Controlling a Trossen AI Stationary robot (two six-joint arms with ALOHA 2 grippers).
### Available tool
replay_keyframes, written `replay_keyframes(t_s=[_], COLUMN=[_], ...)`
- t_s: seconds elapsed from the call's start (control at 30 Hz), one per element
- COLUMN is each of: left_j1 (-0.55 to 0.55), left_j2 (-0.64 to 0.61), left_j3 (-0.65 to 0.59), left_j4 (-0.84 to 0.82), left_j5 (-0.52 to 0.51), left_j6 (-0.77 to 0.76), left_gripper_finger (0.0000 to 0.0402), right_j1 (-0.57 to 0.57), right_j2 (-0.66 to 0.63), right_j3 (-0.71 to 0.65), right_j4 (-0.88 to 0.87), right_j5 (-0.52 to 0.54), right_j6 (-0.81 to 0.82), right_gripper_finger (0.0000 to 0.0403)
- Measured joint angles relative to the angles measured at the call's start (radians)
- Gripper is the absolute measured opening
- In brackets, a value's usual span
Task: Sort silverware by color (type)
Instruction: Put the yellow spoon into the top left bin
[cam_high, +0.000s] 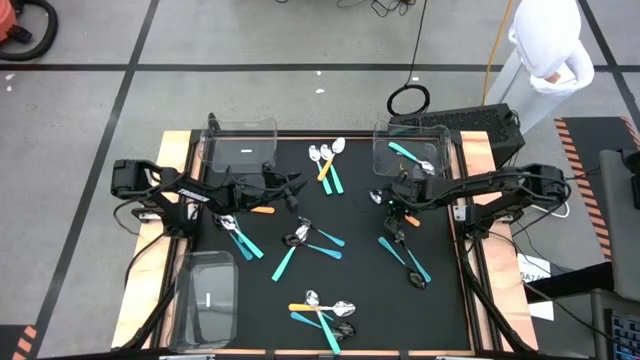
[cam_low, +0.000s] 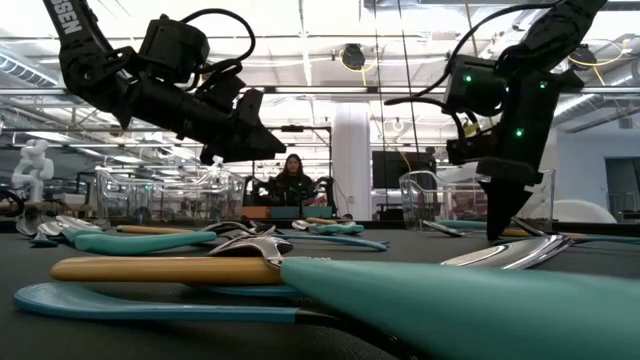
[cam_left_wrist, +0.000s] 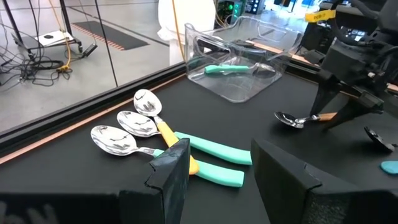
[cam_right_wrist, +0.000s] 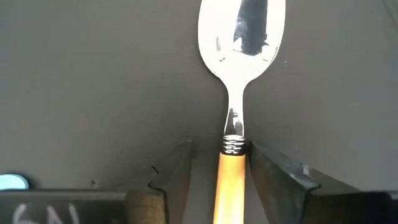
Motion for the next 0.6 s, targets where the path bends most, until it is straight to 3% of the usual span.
replay_keyframes(t_s=[0.33, 0.6], left_j1=[0.0, -0.001], left_j2=[0.0, 0.0], left_j3=[0.0, 0.0], left_j4=[0.003, 0.02], left_j5=[0.0, 0.049], left_j6=[-0.003, -0.079], left_gripper_finger=[0.0173, 0.0173], right_j1=[0.001, 0.0], right_j2=[-0.004, -0.084], right_j3=[0.0, 0.087], right_j4=[0.014, 0.114], right_j5=[-0.008, 0.003], right_j6=[-0.016, -0.149], right_gripper_finger=[0.0038, 0.0038])
